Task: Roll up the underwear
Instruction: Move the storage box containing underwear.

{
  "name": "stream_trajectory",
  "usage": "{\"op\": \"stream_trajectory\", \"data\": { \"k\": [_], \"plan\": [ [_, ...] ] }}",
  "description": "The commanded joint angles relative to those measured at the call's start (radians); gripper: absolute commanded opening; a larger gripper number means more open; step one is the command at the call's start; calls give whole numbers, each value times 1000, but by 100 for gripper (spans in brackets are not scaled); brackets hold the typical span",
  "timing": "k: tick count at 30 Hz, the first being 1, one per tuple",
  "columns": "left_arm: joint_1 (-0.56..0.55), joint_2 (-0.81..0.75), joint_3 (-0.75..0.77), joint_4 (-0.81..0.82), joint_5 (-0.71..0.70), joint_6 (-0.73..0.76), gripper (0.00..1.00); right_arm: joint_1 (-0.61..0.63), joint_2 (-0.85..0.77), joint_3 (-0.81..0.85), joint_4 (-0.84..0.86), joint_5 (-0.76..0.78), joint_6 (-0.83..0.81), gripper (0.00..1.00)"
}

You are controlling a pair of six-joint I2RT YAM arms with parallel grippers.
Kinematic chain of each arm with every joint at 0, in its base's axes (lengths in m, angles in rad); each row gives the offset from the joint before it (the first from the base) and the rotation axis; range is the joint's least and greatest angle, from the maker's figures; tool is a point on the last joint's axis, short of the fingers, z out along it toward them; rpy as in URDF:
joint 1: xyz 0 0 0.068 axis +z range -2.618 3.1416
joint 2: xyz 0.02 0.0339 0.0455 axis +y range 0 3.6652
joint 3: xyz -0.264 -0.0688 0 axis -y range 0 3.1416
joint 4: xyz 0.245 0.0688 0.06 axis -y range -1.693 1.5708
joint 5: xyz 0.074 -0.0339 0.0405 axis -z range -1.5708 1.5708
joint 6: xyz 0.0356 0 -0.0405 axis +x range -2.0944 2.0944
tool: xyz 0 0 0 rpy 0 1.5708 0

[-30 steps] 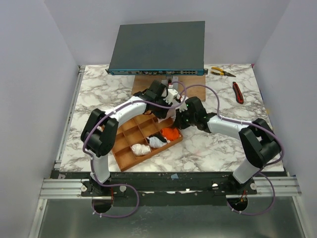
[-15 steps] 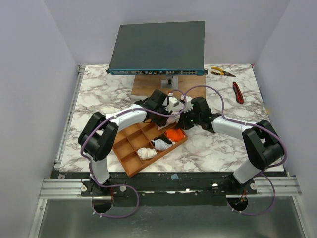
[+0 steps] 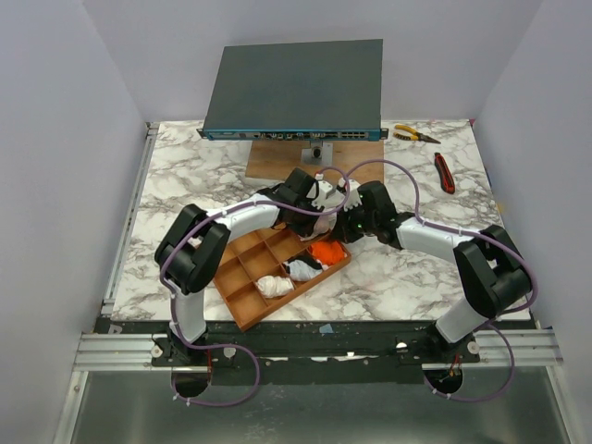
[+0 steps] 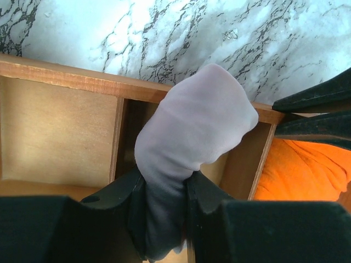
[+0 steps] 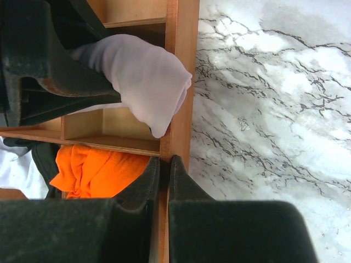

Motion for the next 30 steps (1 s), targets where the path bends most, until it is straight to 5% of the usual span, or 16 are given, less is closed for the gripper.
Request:
{"op": "stream_trajectory", "data": {
  "k": [1, 9, 19, 30],
  "plan": [
    [-13, 43, 32, 23, 16, -39, 0, -3, -19, -14, -47, -65, 29, 1],
    [-18, 63, 65, -36, 2, -8, 0, -14, -19, 9, -40, -73, 43, 6],
    [-18, 29, 0, 11, 4, 12, 0, -69, -45, 51, -10, -185, 82, 46],
    [-16, 24, -10, 32, 15, 12, 0, -113, 49, 89, 56, -149, 208, 46]
  ]
}}
